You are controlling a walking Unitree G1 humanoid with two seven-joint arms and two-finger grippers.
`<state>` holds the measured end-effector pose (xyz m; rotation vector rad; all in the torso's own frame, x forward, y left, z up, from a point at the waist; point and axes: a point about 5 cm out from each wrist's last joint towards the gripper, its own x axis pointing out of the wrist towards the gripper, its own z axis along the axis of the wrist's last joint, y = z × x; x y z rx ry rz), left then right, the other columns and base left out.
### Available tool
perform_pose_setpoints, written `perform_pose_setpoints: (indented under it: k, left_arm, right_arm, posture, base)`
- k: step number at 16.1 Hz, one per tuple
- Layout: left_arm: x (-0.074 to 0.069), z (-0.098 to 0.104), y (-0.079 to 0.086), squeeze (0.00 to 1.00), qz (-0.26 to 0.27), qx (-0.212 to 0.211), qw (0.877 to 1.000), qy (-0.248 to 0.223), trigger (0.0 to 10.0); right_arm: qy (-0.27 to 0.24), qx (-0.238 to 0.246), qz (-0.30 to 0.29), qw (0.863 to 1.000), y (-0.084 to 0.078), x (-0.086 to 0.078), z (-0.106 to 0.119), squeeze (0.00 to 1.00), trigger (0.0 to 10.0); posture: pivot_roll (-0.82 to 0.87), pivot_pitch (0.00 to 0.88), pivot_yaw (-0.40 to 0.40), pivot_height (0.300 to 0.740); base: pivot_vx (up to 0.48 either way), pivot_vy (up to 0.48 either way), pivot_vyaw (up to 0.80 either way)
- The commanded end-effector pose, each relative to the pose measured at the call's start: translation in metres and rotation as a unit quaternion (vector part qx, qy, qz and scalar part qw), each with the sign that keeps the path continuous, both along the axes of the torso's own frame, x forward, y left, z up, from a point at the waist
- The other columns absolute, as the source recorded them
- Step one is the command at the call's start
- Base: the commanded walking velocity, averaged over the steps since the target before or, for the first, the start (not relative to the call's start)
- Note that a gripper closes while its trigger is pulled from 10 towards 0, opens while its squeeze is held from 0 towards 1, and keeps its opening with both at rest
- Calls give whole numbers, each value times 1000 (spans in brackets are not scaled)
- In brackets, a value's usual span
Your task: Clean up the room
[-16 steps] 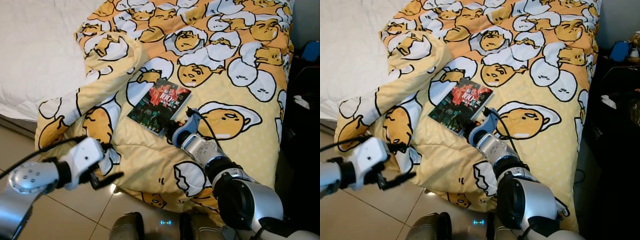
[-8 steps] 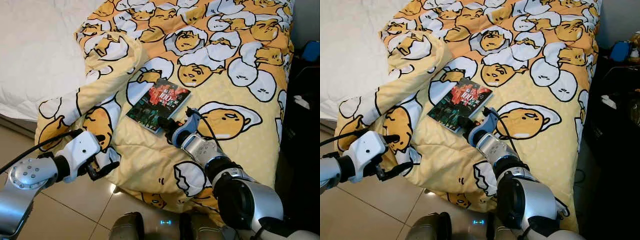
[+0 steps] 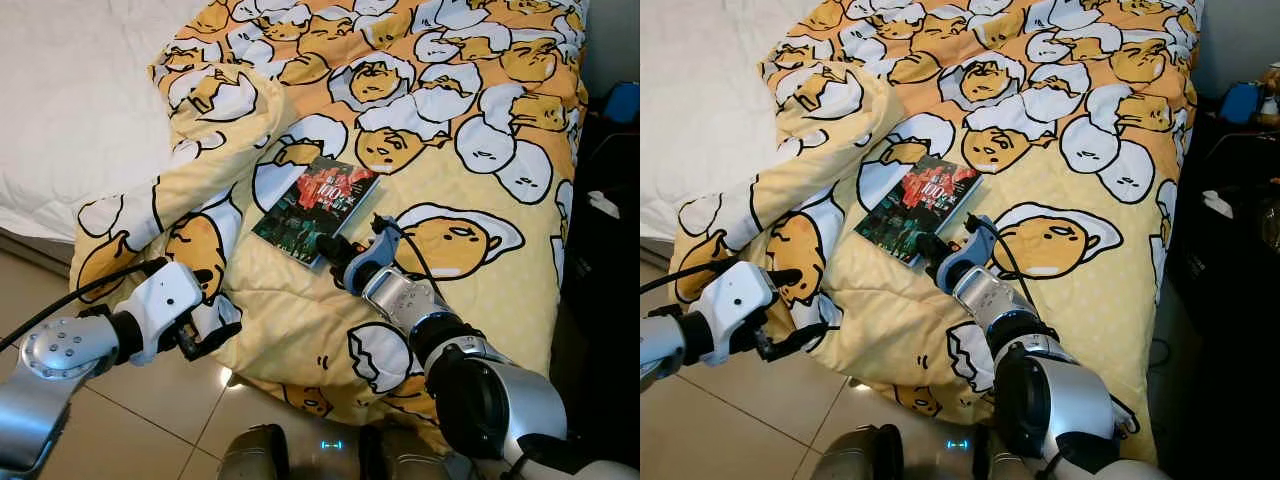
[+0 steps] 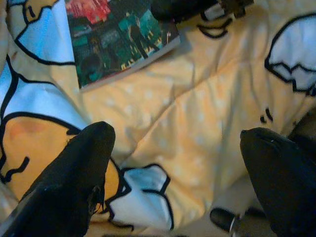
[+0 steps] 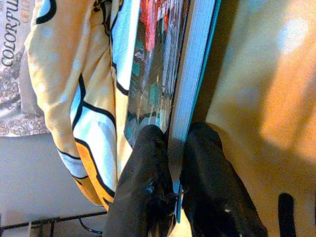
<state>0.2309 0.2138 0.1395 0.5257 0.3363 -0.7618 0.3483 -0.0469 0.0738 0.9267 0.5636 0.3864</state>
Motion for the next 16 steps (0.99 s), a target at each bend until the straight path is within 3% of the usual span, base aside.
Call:
perform_pose_setpoints:
  k: [1,5,7,9,13,15,16]
  left_arm:
    - [-1,-5,-1,0,13,-8,1000,0,10000]
    - [6,-11,-9,0,38,-40,998,-12,10000]
    - [13,-19,-13,0,75,-59,995,-28,10000]
    - [21,-23,-14,0,103,-73,991,-37,10000]
    - [39,-25,-22,0,137,-98,984,-64,10000]
    - [47,-24,-30,0,152,-169,973,-46,10000]
    - [51,-24,-34,490,153,-205,966,-34,10000]
  right_arm:
    - [-22,-13,18,1000,-1,2,4,0,0]
    - [-67,-27,15,997,-22,8,10,0,0]
    - [-131,-52,14,990,-60,3,15,0,0]
    - [-159,-81,11,984,-81,-7,16,0,0]
    - [-196,-131,9,972,-94,-18,23,0,0]
    - [-233,-121,34,964,-93,-25,36,0,0]
    - [-245,-108,49,962,-94,-29,40,0,0]
  posture:
    - [56,102,51,740]
    - [13,0,58,740]
    - [-33,0,81,740]
    - [-59,0,93,740]
    - [-73,0,95,740]
    - [-75,0,89,740]
    - [-74,0,86,740]
  base:
    - [0,0,0]
    - [0,0,0]
    - [0,0,0]
    - [0,0,0]
    - [0,0,0]
    - [0,0,0]
    - [0,0,0]
